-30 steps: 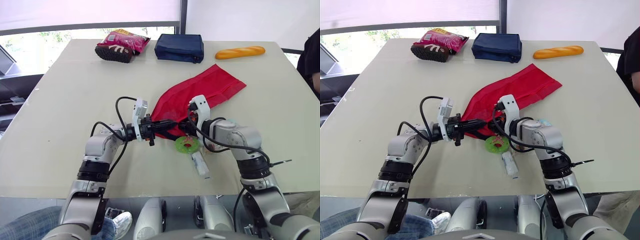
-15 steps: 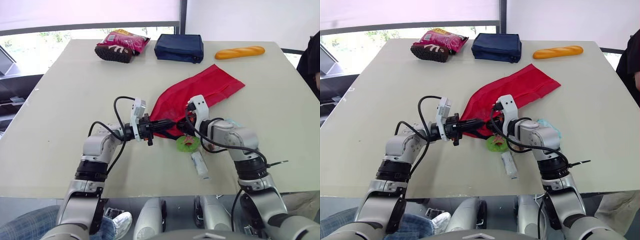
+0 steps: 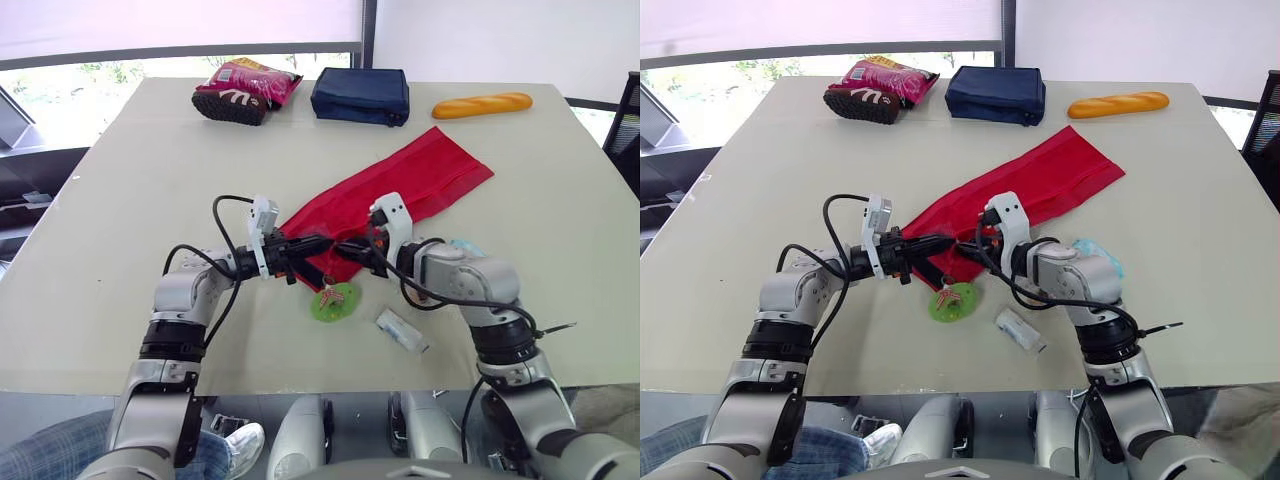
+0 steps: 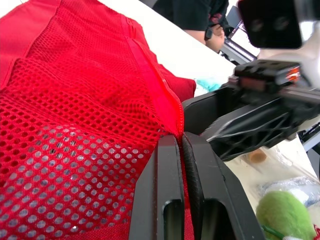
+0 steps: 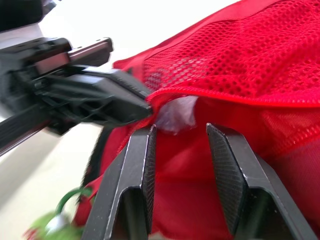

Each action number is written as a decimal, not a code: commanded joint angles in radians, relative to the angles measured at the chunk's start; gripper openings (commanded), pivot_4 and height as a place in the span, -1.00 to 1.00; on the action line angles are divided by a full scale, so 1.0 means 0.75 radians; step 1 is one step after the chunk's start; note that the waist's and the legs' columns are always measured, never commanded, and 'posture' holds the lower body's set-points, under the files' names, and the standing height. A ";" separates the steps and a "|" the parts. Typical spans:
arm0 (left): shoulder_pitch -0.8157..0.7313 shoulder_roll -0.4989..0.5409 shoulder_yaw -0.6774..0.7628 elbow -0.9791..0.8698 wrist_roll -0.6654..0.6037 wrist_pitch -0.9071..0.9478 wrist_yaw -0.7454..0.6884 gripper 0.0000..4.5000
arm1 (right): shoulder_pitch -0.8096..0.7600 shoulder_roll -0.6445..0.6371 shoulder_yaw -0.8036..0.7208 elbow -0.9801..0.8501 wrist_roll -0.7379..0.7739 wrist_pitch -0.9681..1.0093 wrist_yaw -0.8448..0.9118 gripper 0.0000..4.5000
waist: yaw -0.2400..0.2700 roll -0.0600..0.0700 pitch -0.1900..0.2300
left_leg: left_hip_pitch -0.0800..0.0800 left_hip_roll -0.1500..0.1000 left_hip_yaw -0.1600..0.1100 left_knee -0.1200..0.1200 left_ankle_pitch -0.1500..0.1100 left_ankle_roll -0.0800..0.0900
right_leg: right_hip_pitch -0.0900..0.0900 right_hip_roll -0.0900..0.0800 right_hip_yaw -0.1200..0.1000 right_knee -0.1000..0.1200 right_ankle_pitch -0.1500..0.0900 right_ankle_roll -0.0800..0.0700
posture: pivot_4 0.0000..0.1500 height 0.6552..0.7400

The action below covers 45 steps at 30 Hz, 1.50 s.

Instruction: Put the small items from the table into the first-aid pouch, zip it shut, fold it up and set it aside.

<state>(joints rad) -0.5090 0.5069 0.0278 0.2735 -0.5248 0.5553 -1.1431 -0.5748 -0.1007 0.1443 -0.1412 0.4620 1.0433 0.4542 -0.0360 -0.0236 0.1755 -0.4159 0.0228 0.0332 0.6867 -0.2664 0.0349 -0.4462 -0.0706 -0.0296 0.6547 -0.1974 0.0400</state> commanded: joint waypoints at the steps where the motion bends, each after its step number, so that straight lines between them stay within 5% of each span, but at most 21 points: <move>1: -0.039 0.042 0.009 0.022 0.021 -0.039 -0.048 -1.00 | 0.041 -0.060 -0.020 -0.165 0.057 -0.027 0.062 -0.24 | 0.000 0.000 0.000 | 0.000 0.000 0.000 0.000 0.000 0.000 | 0.000 0.000 0.000 0.000 0.000 0.000 | 1.00 0.44; 12: -0.097 0.228 -0.100 0.246 0.223 -0.262 -0.301 -1.00 | 0.384 -0.405 -0.111 -0.523 -0.040 -0.625 0.306 -0.24 | 0.004 -0.001 0.000 | 0.000 0.000 0.001 -0.001 0.000 0.000 | 0.000 0.000 0.000 -0.003 -0.003 0.005 | 1.00 0.44; 15: -0.133 0.296 -0.140 0.358 0.305 -0.364 -0.379 -1.00 | 0.490 -0.502 -0.200 -0.570 -0.034 -0.717 0.348 0.14 | 0.003 -0.001 0.000 | 0.000 0.001 0.002 -0.001 0.000 0.000 | 0.000 0.001 0.000 -0.004 -0.003 0.005 | 1.00 0.44; 19: -0.224 0.367 -0.185 0.577 0.431 -0.581 -0.449 -1.00 | 0.656 -0.607 -0.371 -0.648 0.029 -0.817 0.419 0.98 | 0.015 -0.001 0.000 | 0.001 0.001 0.003 -0.001 0.000 0.000 | 0.000 0.001 0.000 -0.003 -0.003 0.005 | 1.00 0.44; 30: -0.609 0.378 -0.222 1.166 0.707 -1.055 -0.246 -1.00 | 1.000 -0.706 -0.747 -0.815 0.188 -0.832 0.411 0.98 | 0.046 -0.003 0.000 | 0.000 0.003 0.011 0.001 0.000 0.000 | 0.001 0.002 -0.001 -0.002 -0.003 0.006 | 1.00 0.44; 31: -0.622 0.375 -0.222 1.188 0.720 -1.074 -0.242 -0.68 | 1.015 -0.711 -0.754 -0.821 0.191 -0.833 0.408 1.00 | 0.044 -0.004 0.000 | 0.000 0.002 0.012 0.001 0.000 0.000 | 0.001 0.002 0.000 -0.003 -0.003 0.006 | 1.00 0.44; 35: -0.700 0.353 -0.190 1.243 0.732 -1.092 -0.214 0.03 | 1.041 -0.707 -0.767 -0.842 0.198 -0.838 0.376 1.00 | 0.045 -0.006 0.001 | 0.000 0.002 0.014 0.001 0.000 0.000 | 0.001 0.001 0.001 -0.003 -0.003 0.006 | 1.00 0.44; 40: -0.788 0.318 -0.114 1.200 0.622 -0.952 -0.493 0.99 | 1.038 -0.710 -0.756 -0.860 0.197 -0.836 0.341 1.00 | 0.051 -0.009 0.002 | 0.000 0.002 0.013 0.002 0.000 0.000 | 0.001 0.001 0.000 -0.003 -0.003 0.006 | 1.00 0.44; 45: -0.772 0.230 -0.095 1.040 0.549 -0.814 -0.598 0.99 | 1.027 -0.717 -0.747 -0.875 0.206 -0.828 0.314 1.00 | 0.056 -0.009 0.002 | 0.000 0.002 0.014 0.002 0.000 0.000 | 0.001 0.001 0.000 -0.003 -0.003 0.006 | 1.00 0.44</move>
<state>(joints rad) -1.0884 0.6903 -0.0569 1.1091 -0.0837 -0.0732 -1.5490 0.2044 -0.6245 -0.4020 -0.7541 0.6006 0.4324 0.7013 0.0063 -0.0301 0.1768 -0.4162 0.0242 0.0431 0.6882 -0.2665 0.0350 -0.4456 -0.0699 -0.0294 0.6526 -0.1998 0.0443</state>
